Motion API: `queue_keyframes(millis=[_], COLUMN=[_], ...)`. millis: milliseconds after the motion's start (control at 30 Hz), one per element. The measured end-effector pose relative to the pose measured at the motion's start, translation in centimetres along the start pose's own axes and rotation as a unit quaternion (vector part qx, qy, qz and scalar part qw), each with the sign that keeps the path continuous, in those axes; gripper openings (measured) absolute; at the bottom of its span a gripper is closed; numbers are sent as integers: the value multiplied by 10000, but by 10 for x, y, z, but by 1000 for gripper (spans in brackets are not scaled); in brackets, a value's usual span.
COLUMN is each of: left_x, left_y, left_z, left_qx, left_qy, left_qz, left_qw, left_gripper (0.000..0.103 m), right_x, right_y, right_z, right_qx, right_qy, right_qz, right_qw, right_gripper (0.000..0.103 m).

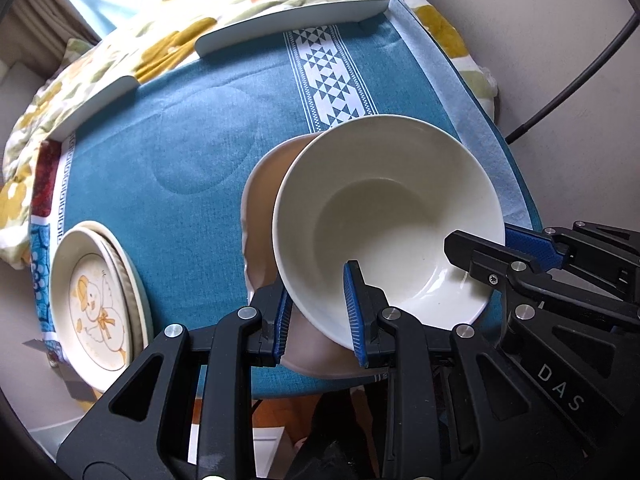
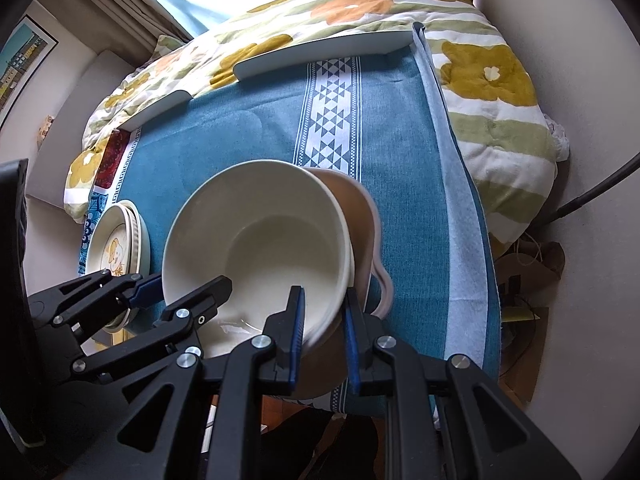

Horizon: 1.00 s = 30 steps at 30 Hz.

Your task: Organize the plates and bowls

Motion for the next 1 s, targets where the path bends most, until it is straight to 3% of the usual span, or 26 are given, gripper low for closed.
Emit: queue_keyframes(millis=[500, 800, 1000], left_x=[-2, 0, 3], left_y=[-1, 2, 16], left_z=[-4, -3, 19], left_qx=[300, 135, -3], left_qy=[60, 73, -172], left_qz=[-104, -29, 91], left_qw=[9995, 9999, 9998], left_gripper=[22, 22, 22], right_x=[0, 0, 2], right_y=[2, 2, 0], right_z=[0, 0, 16], right_qx=[-10, 7, 46], right_qy=[47, 50, -95], right_qz=[81, 54, 6], right_qw=[10000, 10000, 9999], right_gripper=[17, 17, 17])
Point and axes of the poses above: each gripper's, at about its wrist camera, not at the fingertips, and z roughly against the way its jaws point, y to its left, x to its top, the point moved 1 cm from there along -z, roughly the way its jaws point, and after that the axes turned 4 degrees about x, right-handed, at the moved point
